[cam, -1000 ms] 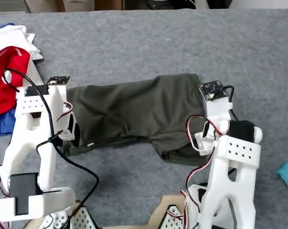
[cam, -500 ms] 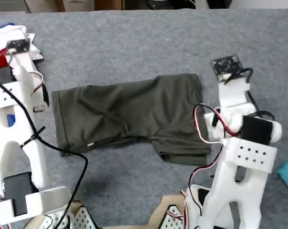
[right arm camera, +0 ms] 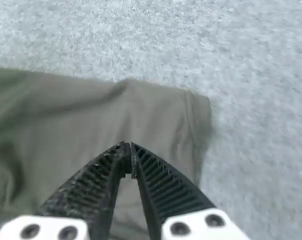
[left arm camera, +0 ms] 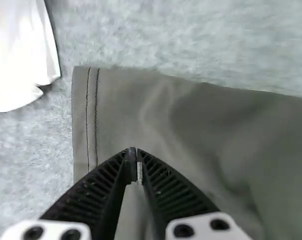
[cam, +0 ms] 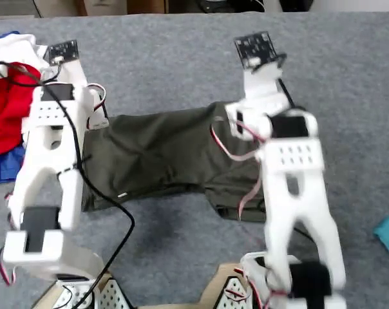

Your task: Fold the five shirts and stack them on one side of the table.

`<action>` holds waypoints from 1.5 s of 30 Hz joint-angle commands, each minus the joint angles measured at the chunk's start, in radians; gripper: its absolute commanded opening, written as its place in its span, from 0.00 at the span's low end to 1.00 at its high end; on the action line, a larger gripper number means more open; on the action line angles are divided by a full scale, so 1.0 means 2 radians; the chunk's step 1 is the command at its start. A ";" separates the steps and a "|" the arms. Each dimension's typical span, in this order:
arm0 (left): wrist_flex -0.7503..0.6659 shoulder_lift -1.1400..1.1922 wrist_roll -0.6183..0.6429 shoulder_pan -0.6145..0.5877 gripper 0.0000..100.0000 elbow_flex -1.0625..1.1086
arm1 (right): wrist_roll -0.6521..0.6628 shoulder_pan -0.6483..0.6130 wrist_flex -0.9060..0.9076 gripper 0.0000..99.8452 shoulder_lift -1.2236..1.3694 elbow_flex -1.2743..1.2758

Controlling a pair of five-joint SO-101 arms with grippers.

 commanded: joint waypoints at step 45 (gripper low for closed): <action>0.293 0.278 -0.113 -0.081 0.02 -0.522 | 0.016 0.043 0.329 0.00 0.715 -0.983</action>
